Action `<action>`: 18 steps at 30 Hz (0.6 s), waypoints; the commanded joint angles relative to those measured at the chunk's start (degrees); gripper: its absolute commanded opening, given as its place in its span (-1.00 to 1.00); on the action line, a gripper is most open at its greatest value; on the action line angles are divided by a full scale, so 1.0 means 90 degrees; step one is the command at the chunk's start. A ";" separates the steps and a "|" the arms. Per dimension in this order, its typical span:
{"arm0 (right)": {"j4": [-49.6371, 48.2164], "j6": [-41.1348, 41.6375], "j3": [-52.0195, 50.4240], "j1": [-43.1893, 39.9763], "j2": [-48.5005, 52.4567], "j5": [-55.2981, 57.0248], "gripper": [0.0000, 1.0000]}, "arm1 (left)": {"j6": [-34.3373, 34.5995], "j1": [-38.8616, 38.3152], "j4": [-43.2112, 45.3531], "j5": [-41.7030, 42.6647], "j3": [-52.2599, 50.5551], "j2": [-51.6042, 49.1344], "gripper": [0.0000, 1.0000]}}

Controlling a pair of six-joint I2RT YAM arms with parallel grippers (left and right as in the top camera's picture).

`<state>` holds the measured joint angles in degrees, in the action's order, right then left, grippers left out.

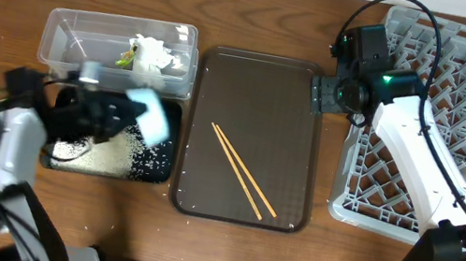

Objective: Sort waste into correct bins and load items into the dishwasher rack
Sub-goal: 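Bring the emptied bowl back and set it on the brown tray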

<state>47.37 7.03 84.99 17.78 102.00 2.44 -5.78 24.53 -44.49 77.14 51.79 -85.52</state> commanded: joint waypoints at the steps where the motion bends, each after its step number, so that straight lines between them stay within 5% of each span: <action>1: 0.0000 0.0073 0.0000 -0.0070 -0.0012 0.0085 0.63 | 0.0469 -0.1088 0.0172 -0.1428 0.0350 0.0435 -0.88; 13: 0.0032 0.0408 0.0056 -0.0097 -0.0036 0.0576 0.61 | 0.1800 -0.4974 0.2521 -0.5413 0.0410 0.0095 -0.83; 18: 0.0027 0.0410 0.0163 -0.0153 -0.0158 0.0461 0.62 | 0.1800 -0.5756 0.3653 -0.6025 0.0410 -0.0578 -0.83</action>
<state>47.55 9.21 85.03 17.37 102.00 5.54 9.23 -24.99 -14.37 31.07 54.72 -87.96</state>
